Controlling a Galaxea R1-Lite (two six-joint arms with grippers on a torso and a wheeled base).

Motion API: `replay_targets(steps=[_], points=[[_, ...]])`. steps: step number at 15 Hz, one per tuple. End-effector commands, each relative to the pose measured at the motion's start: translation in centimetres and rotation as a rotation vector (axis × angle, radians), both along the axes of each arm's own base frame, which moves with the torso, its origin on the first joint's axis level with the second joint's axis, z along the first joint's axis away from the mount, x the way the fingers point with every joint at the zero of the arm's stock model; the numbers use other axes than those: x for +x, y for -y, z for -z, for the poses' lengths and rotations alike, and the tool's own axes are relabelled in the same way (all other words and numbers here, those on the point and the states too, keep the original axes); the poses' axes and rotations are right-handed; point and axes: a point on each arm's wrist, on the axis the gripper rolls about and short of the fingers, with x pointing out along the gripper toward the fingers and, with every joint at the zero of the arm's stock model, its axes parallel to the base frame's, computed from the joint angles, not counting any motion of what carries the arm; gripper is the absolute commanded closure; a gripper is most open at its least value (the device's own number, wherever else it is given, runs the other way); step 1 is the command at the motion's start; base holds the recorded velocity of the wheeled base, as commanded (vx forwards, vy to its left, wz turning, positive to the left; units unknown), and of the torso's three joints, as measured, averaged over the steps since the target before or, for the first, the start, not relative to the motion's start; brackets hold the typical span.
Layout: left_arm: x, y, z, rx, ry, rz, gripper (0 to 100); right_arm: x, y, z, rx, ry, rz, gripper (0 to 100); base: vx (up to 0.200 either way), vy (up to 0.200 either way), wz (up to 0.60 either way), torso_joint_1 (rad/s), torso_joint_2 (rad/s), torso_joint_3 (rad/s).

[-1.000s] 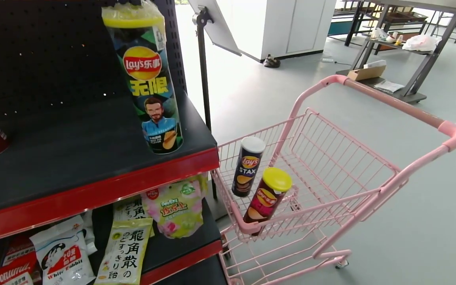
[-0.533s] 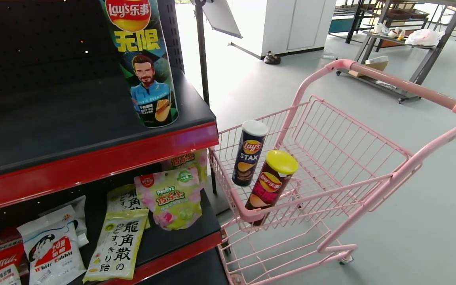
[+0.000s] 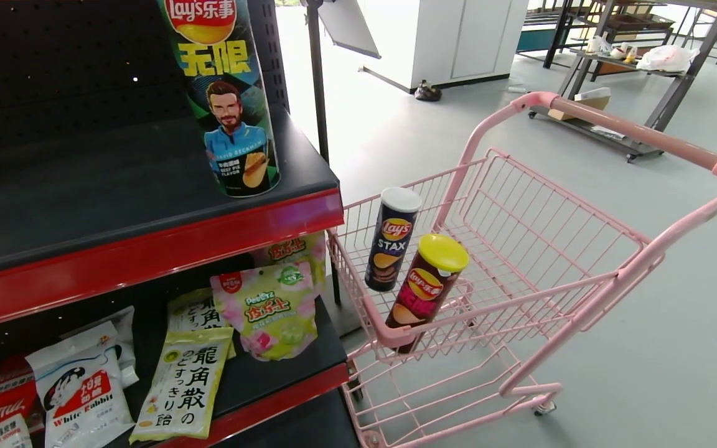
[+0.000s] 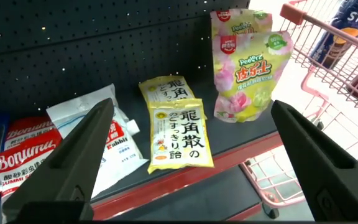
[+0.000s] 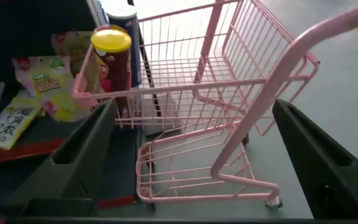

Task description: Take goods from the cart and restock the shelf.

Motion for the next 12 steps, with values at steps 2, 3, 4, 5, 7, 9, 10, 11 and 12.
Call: replay_targets(steps=[2, 3, 4, 5, 7, 9, 10, 11, 12], points=[[0.0, 0.0, 0.0, 0.0, -0.001, -0.001, 0, 14.7, -3.7, -1.1, -0.011, -0.24, -0.291, 0, 0.0, 0.0, 0.0, 0.0, 0.0, 0.0], [0.0, 0.0, 0.0, 0.0, -0.002, -0.001, 0, 16.2, -4.2, 0.1, -0.005, -0.311, -0.315, 0, 0.0, 0.0, 0.0, 0.0, 0.0, 0.0], [0.0, 0.0, 0.0, 0.0, -0.001, -0.001, 0, 17.3, -4.5, 1.0, -0.001, -0.351, -0.329, 0, 0.0, 0.0, 0.0, 0.0, 0.0, 0.0], [0.0, 0.0, 0.0, 0.0, -0.001, -0.001, 0, 18.4, -4.9, 1.7, 0.004, -0.37, -0.367, 0, 0.0, 0.0, 0.0, 0.0, 0.0, 0.0], [0.0, 0.0, 0.0, 0.0, -0.001, -0.001, 0, 19.7, -5.4, 2.6, 0.003, -0.388, -0.41, 0, 0.0, 0.0, 0.0, 0.0, 0.0, 0.0], [0.0, 0.0, 0.0, 0.0, -0.001, -0.001, 0, 20.9, -6.8, 3.7, 0.001, -0.41, -0.465, 0, 0.0, 0.0, 0.0, 0.0, 0.0, 0.0], [0.0, 0.0, 0.0, 0.0, -0.001, -0.001, 0, 20.9, -7.1, 3.8, -0.001, -0.414, -0.474, 0, 0.0, 0.0, 0.0, 0.0, 0.0, 0.0], [0.0, 0.0, 0.0, 0.0, -0.001, -0.001, 0, 21.0, -7.8, 3.9, -0.005, -0.418, -0.51, 0, 0.0, 0.0, 0.0, 0.0, 0.0, 0.0], [0.0, 0.0, 0.0, 0.0, -0.001, -0.001, 0, 21.4, -8.4, 4.0, -0.009, -0.421, -0.53, 0, 0.0, 0.0, 0.0, 0.0, 0.0, 0.0]])
